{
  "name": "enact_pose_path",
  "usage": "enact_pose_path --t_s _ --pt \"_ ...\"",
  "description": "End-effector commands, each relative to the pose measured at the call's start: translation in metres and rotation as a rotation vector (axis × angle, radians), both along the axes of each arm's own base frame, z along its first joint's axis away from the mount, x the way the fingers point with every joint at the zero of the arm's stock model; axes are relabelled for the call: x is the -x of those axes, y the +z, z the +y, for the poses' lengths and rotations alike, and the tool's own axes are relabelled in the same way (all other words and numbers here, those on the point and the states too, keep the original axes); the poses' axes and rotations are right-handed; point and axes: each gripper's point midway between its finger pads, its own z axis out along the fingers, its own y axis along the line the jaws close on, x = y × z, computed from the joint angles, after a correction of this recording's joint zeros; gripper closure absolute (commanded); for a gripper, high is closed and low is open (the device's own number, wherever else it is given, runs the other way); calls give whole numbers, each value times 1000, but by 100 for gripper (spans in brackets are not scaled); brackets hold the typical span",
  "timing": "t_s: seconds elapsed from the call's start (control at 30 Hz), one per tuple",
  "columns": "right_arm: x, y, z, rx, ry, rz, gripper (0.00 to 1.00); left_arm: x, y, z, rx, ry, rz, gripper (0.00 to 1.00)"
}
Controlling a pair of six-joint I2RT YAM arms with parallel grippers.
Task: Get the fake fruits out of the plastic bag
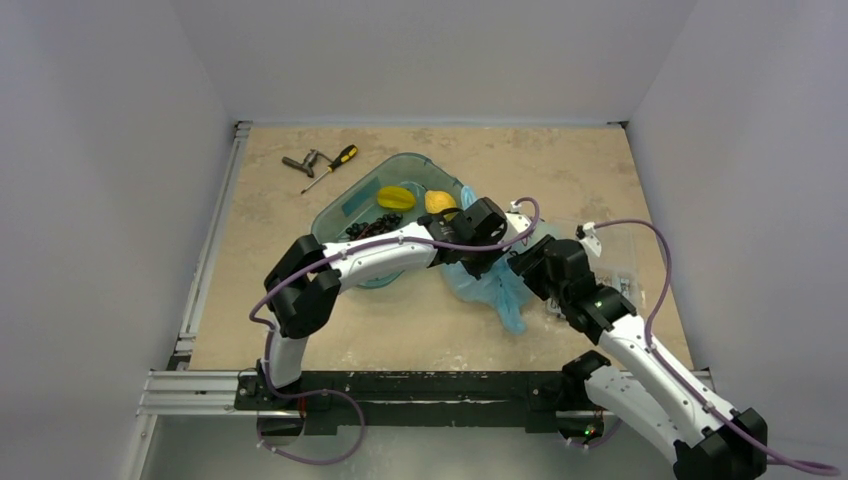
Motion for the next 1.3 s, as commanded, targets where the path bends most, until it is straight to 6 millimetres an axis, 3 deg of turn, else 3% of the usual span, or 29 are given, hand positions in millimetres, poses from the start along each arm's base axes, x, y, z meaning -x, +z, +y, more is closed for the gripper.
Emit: enact_pose_path --t_s 0.0,0.43,0.6,0.67,0.8,0.93,1.07,1.27 --pt "2 9 -4 -20 -30 -16 48 0 29 -11 78 -9 -9 97" --pt "-7 -4 8 -62 -11 -22 57 5 48 -9 128 -18 -18 100" --pt "-7 -15 19 -126 -2 -3 75 4 54 -6 136 -8 -32 100" --pt "-7 -11 20 -128 9 -13 86 -1 56 -2 129 26 -54 100" --pt "-6 6 -1 -79 -79 -39 100 -12 61 6 149 138 -38 100" --pt "2 30 -35 -50 -237 -79 100 -23 67 15 204 248 40 100" --pt "23 48 -81 -89 -468 -155 100 -49 60 36 252 381 131 100" --pt "31 59 -96 -135 -527 -244 100 -54 49 34 259 376 203 100"
